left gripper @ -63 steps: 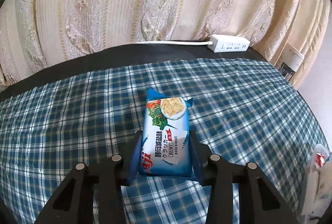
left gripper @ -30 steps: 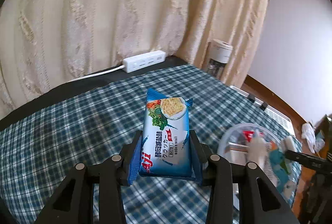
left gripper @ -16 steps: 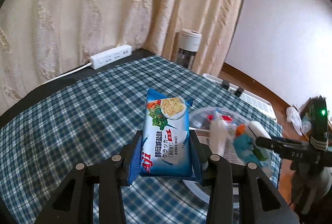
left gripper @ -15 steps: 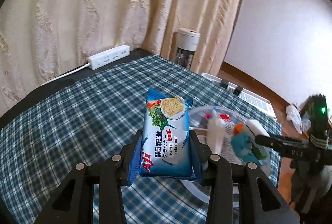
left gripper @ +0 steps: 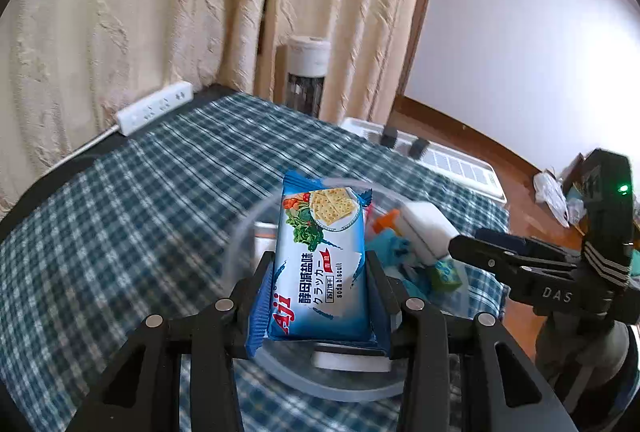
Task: Organize objects
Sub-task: 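Lower the white block and cracker packet into the bowl and open both tools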
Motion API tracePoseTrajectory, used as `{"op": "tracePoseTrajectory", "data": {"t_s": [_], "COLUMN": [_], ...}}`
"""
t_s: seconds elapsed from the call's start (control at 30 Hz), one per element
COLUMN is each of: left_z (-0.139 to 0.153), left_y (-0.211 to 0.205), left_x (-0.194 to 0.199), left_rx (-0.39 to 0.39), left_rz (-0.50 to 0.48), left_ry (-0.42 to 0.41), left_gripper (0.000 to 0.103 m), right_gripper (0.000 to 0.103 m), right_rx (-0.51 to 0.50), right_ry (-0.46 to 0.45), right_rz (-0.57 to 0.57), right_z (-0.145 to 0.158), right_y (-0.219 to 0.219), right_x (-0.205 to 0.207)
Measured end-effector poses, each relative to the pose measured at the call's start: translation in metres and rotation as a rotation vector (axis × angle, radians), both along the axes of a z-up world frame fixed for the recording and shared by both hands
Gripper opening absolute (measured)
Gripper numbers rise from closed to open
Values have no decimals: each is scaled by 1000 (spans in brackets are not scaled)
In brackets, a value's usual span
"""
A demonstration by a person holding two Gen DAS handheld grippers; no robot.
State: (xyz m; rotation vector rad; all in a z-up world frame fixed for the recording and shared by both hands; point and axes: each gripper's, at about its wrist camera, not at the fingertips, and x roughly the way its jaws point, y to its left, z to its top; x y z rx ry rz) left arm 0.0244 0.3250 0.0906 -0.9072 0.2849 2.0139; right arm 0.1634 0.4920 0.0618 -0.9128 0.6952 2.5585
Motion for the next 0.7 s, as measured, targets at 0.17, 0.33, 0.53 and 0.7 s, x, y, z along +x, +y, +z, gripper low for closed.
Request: {"op": "tracePoseTrajectory", "data": {"t_s": [0.17,0.33,0.53,0.7], "left_z": [-7,-11,-20,-22], "left_y": [15,26,38,41], "left_x": [8,14,20,21], "left_rx": [-19,-33,-69,-84], "left_rz": [-11,-15,-3,21], "left_ry": [-7,-6,26,63], "left_gripper": [45,45,45,45], "right_gripper": [77,77,77,77], "right_rx": [12,1,-10,-14], "right_ry": [13,11,15,13], "right_rz": [10,19,23,28], "right_z": [-1,-5,-11,-12], "right_y": [3,2,6,8], "right_x": [10,13,21,22]}}
